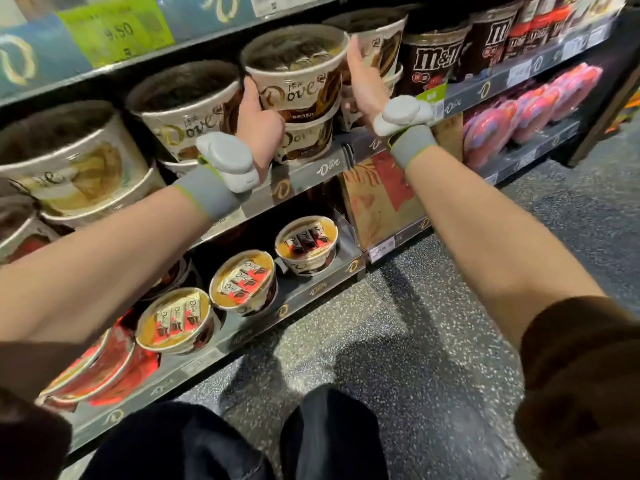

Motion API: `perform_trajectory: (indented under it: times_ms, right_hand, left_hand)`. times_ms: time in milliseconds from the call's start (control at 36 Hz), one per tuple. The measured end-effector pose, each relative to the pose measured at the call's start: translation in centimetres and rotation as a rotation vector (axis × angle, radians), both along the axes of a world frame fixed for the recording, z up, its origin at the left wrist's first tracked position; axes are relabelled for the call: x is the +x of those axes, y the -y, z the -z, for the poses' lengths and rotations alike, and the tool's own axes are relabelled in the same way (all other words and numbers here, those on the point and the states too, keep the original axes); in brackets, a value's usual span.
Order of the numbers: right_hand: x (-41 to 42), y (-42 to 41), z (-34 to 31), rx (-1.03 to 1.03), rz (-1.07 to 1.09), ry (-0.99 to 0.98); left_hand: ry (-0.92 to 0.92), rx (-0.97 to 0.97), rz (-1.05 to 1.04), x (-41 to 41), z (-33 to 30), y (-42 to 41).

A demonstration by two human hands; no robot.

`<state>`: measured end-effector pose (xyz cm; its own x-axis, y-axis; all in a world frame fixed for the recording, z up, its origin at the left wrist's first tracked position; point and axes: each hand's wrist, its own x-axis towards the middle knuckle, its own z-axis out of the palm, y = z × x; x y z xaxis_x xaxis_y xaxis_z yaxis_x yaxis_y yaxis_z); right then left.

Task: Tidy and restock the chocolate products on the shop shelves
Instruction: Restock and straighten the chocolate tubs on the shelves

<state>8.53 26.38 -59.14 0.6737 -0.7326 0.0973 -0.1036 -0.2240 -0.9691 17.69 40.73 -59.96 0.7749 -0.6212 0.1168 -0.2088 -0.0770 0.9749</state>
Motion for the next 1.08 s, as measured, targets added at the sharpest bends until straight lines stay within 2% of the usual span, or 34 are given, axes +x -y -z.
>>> perform_trajectory:
  times_ms: [167,278,417,667,889,1083]
  right_hand:
    - [1.5,1.4,0.5,0.085,-0.005,0.141]
    - [2.7,2.6,1.5,0.087,-0.021,0.175]
    - [4.1,3.6,2.2,0.189,-0.027,0.208]
    - [5.5,3.9,2.6,0.093,0.042,0.178]
    - [5.1,4.0,3.7,0.128,0.061,0.270]
    - [4.6,3.4,3.4,0.091,0.042,0.264]
  left_hand:
    - [0.032,0.010,-0.024,2.6,1.7,1.9]
    - [0.039,0.040,-0.050,2.5,1.5,2.4]
    - [0.017,0.083,-0.112,2.4,1.3,2.8]
    - [0.082,0.149,-0.125,1.4,0.8,2.4]
    - [0.022,0.126,-0.097,2.0,1.3,2.6]
    - [0.000,0.190,-0.047,1.1,-0.2,2.2]
